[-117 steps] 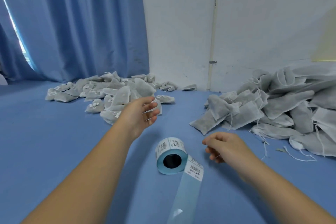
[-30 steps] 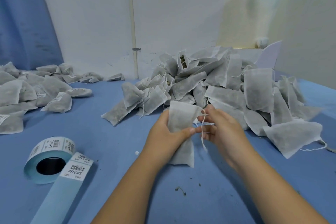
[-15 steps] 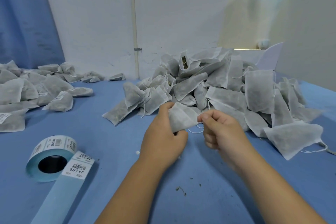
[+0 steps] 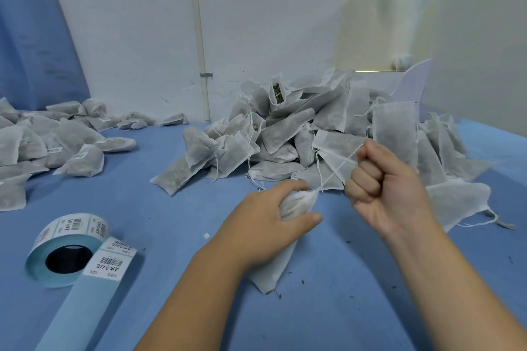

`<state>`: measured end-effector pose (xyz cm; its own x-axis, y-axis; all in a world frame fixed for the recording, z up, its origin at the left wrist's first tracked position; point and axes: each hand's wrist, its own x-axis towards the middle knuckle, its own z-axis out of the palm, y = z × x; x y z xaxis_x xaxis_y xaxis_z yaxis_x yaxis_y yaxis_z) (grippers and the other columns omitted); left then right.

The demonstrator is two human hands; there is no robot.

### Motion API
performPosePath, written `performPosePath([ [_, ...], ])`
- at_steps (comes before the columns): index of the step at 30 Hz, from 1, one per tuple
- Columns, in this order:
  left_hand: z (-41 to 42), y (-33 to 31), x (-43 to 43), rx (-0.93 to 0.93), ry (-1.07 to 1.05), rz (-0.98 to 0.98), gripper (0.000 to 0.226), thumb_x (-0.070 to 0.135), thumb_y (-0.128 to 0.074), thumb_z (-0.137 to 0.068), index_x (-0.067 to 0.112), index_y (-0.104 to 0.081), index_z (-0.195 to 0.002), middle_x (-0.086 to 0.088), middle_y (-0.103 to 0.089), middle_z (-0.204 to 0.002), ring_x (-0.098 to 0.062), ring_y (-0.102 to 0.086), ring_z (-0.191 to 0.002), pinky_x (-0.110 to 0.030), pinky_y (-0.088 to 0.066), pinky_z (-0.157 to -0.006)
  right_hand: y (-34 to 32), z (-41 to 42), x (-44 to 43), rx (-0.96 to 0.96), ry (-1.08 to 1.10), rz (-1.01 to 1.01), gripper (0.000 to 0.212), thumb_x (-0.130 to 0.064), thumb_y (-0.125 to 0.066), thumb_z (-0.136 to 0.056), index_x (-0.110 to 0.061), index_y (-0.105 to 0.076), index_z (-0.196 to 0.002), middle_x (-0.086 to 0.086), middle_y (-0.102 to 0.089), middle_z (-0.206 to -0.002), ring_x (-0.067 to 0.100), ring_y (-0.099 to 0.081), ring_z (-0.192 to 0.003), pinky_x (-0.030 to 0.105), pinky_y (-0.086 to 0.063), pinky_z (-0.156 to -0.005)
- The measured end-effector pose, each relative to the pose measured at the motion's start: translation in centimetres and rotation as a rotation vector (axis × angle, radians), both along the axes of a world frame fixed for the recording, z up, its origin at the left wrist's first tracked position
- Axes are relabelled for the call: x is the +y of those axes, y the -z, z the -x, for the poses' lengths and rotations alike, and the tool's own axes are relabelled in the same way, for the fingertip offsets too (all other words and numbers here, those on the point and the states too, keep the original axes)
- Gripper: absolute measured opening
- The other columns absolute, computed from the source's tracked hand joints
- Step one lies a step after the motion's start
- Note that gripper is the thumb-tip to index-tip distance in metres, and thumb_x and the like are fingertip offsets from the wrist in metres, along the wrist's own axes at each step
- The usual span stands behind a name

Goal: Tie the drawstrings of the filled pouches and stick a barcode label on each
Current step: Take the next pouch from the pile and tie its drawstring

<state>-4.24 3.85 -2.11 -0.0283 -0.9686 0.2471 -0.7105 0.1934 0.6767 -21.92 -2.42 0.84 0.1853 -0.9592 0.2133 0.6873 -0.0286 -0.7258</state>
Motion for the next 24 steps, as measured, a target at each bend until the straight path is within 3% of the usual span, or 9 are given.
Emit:
performPosePath([
  [2,0.3,0.1,0.3,-0.002,0.04,-0.036,0.042,0.078,-0.05,-0.077,0.074,-0.04,-0.118,0.029,-0.059,-0.116,0.005,-0.053,-0.107,-0.011,-0.038,-0.084,0.2,-0.3,0.0,0.018,-0.022,0.011,0.023,-0.018,-0.049,-0.09,-0.012,-0.051,-0.068,-0.005,-0.006,-0.053,0.011,-0.003,-0.042,0.017,-0.011,-0.035],
  [4,0.1,0.1,0.4,-0.024,0.025,-0.023,0.028,0.069,-0.046,-0.089,0.069,-0.046,-0.116,0.028,-0.061,-0.109,0.005,-0.053,-0.102,-0.01,-0.039,-0.082,0.4,-0.4,0.0,0.047,-0.04,0.023,0.023,-0.021,-0.052,-0.086,-0.013,-0.055,-0.065,-0.005,-0.006,-0.052,0.011,-0.003,-0.042,0.017,-0.01,-0.036],
  [6,-0.1,0.0,0.5,-0.051,-0.02,0.051,0.021,0.052,-0.045,-0.097,0.039,-0.062,-0.097,0.016,-0.063,-0.082,-0.004,-0.055,-0.079,-0.024,-0.045,-0.073,0.4,-0.5,0.2,0.085,-0.058,0.027,0.023,-0.023,-0.055,-0.082,-0.015,-0.059,-0.061,-0.005,-0.006,-0.052,0.012,-0.003,-0.042,0.017,-0.009,-0.038],
  [8,0.0,-0.4,0.6,-0.08,-0.059,0.137,0.028,0.031,-0.047,-0.098,0.016,-0.05,-0.074,0.004,-0.049,-0.067,-0.013,-0.046,-0.066,-0.034,-0.038,-0.064,0.5,-0.8,0.4,0.104,-0.098,0.029,0.021,-0.024,-0.056,-0.079,-0.015,-0.061,-0.06,-0.005,-0.007,-0.051,0.012,-0.004,-0.041,0.016,-0.009,-0.039],
  [10,0.1,-0.8,0.6,-0.103,-0.084,0.178,0.02,0.015,-0.047,-0.095,0.016,-0.056,-0.077,0.008,-0.05,-0.07,-0.007,-0.048,-0.07,-0.023,-0.036,-0.064,0.7,-1.3,0.8,0.124,-0.136,0.041,0.022,-0.025,-0.057,-0.079,-0.015,-0.062,-0.061,-0.006,-0.007,-0.05,0.011,-0.004,-0.041,0.015,-0.01,-0.039],
  [12,0.3,-1.1,0.7,-0.093,-0.106,0.192,0.028,0.005,-0.045,-0.094,0.022,-0.067,-0.095,0.018,-0.055,-0.077,0.003,-0.049,-0.072,-0.011,-0.036,-0.067,0.8,-1.9,1.2,0.138,-0.166,0.063,0.022,-0.025,-0.057,-0.08,-0.015,-0.063,-0.062,-0.008,-0.011,-0.046,0.011,-0.004,-0.041,0.012,-0.013,-0.038],
  [15,0.5,-1.4,1.1,-0.015,-0.082,0.214,0.044,-0.006,-0.04,-0.086,0.029,-0.066,-0.094,0.017,-0.059,-0.071,-0.002,-0.05,-0.065,-0.025,-0.044,-0.063,0.6,-2.2,1.4,0.09,-0.158,0.084,0.022,-0.022,-0.056,-0.081,-0.014,-0.065,-0.062,-0.008,-0.012,-0.046,0.01,-0.005,-0.04,0.011,-0.015,-0.037],
  [19,1.1,-1.8,1.2,0.111,-0.042,0.219,0.027,0.019,-0.039,-0.08,0.039,-0.058,-0.075,0.009,-0.051,-0.054,-0.011,-0.043,-0.051,-0.033,-0.041,-0.054,0.6,-1.8,1.0,0.051,-0.068,0.07,0.022,-0.021,-0.057,-0.081,-0.013,-0.063,-0.061,-0.01,-0.017,-0.043,0.009,-0.006,-0.041,0.013,-0.016,-0.034],
  [24,1.1,-1.3,1.5,0.228,0.033,0.096,0.024,0.05,-0.048,-0.098,0.039,-0.068,-0.091,0.014,-0.043,-0.05,-0.004,-0.039,-0.05,-0.026,-0.038,-0.057,1.4,-2.1,0.9,0.214,-0.111,0.133,0.018,-0.026,-0.06,-0.081,-0.011,-0.062,-0.072,-0.008,-0.022,-0.045,0.004,-0.015,-0.035,0.014,-0.017,-0.038],
])
